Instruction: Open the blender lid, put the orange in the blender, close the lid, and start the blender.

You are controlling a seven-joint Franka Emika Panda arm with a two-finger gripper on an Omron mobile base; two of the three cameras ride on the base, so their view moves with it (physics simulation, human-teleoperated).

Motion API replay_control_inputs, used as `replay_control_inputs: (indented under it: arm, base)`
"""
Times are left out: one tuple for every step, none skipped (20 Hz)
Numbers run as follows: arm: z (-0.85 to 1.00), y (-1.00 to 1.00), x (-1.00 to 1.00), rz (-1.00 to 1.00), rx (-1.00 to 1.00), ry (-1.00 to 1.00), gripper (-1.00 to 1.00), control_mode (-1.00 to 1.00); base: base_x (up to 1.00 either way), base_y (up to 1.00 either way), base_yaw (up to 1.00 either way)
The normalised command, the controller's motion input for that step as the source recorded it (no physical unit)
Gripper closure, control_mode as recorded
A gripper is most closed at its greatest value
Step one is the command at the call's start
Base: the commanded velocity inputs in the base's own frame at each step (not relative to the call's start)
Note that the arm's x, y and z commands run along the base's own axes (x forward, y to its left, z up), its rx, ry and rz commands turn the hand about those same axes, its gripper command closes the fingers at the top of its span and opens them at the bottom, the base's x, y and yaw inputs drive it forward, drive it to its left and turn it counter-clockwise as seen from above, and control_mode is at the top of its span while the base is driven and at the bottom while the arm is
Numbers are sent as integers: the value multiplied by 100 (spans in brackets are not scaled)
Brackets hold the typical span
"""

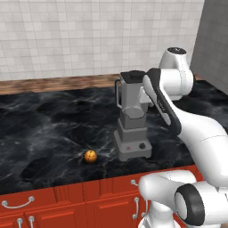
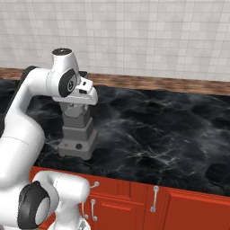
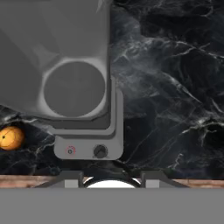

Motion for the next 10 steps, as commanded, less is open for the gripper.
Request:
replay_control_inputs:
  arm:
    - [0, 0, -2, 0, 0, 0, -100, -100]
    - [0, 0, -15, 0, 0, -6, -100, -100]
    - [0, 0, -23, 0, 0, -11, -100, -100]
    - [0, -2, -31, 0, 0, -17, -100, -100]
    - [0, 0, -24, -13, 0, -21, -100, -100]
    - [34, 0, -39, -15, 0, -35, -100, -100]
    - [61, 1, -51, -15, 0, -37, -100, -100]
    - [92, 3, -45, -15, 0, -34, -100, -100]
    - [100, 16, -44, -15, 0, -34, -100, -100]
    - [100, 20, -45, -15, 0, -32, -100, -100]
  base:
    - [0, 0, 0]
    - [0, 0, 0]
    - [0, 0, 0]
    - [0, 0, 0]
    - [0, 0, 0]
    - [0, 0, 0]
    - [0, 0, 0]
    - [0, 0, 0]
    - [0, 0, 0]
    - [0, 0, 0]
